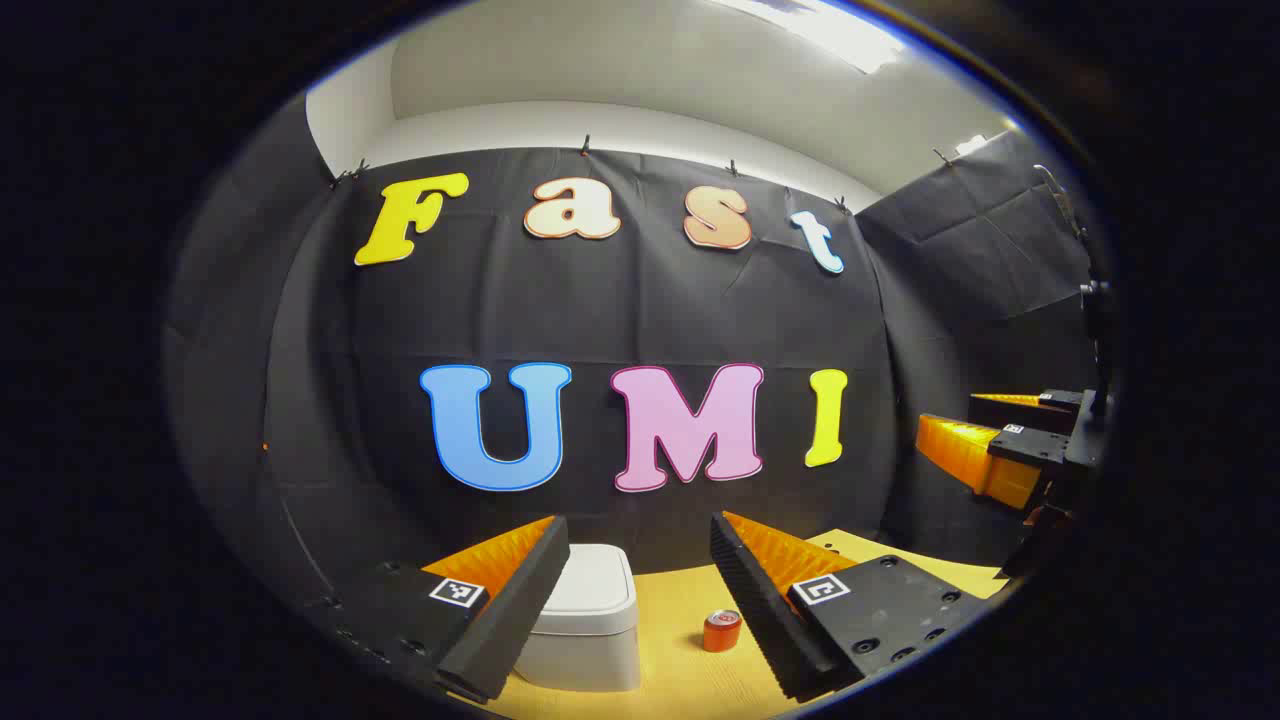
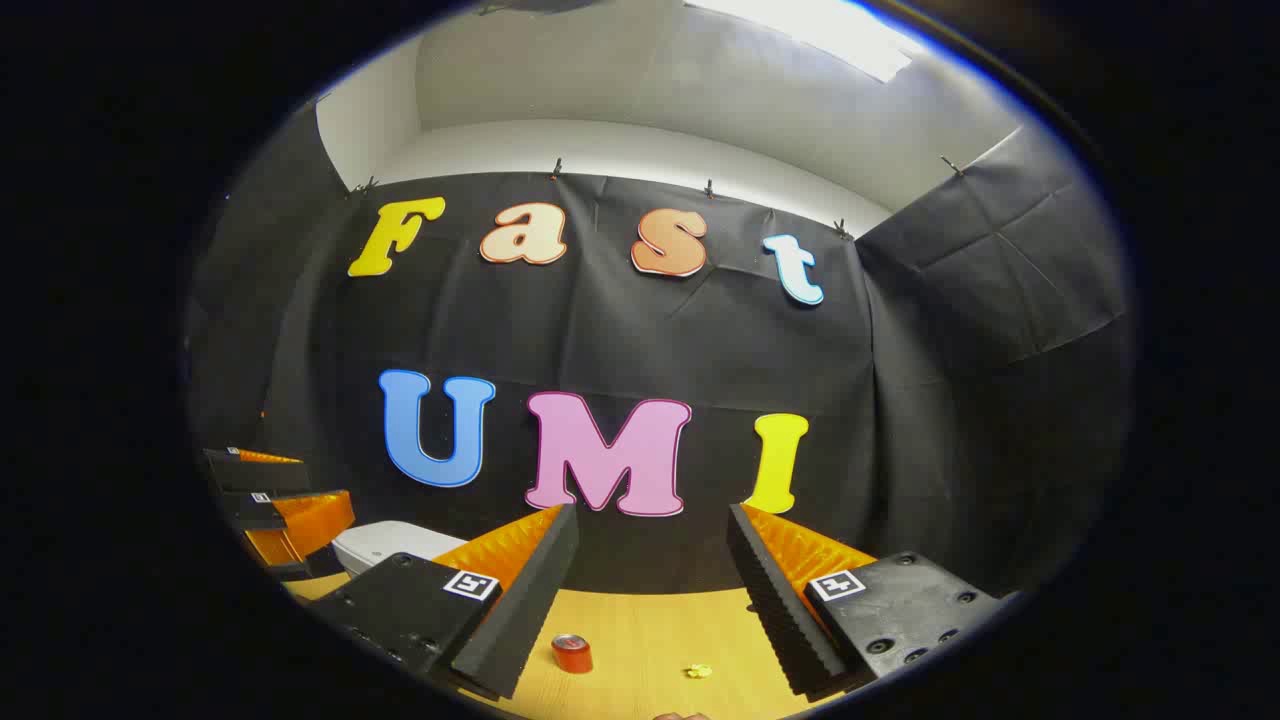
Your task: Press the lid of the desktop garbage bin to open it, pick up the crumpled paper on the desktop and throw it into the bin, then pick up the pop can on the desktop and drop it into the bin, and finally close the garbage bin lid.
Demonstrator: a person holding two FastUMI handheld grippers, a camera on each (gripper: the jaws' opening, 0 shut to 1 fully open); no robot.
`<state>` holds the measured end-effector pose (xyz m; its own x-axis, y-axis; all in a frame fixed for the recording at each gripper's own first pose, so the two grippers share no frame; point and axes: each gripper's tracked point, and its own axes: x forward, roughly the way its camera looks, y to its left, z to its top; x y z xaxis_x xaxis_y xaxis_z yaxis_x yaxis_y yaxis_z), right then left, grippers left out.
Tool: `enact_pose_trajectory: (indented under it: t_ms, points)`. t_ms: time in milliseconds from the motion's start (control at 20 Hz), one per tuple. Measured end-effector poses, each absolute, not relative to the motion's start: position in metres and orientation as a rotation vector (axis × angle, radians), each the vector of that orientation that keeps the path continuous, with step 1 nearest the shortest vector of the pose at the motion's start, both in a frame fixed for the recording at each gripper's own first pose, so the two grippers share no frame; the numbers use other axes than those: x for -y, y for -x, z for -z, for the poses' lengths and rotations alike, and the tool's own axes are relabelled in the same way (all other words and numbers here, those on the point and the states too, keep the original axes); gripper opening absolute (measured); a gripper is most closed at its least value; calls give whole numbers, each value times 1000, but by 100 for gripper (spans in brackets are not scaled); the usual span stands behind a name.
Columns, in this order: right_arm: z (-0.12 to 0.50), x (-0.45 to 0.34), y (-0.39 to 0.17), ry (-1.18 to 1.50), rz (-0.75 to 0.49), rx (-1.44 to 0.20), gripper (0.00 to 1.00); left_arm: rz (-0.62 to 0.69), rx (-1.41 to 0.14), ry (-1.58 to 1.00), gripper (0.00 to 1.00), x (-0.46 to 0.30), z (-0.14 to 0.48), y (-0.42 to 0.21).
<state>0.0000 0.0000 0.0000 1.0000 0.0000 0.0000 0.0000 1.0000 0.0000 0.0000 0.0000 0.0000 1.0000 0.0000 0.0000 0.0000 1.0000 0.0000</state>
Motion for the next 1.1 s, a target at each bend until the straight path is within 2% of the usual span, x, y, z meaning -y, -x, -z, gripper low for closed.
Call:
enact_pose_trajectory:
  t_ms: [1100]
  points:
    - [8,-10,-10,16,-11,-10,96,15,6,-8,95,-3,0,-16]
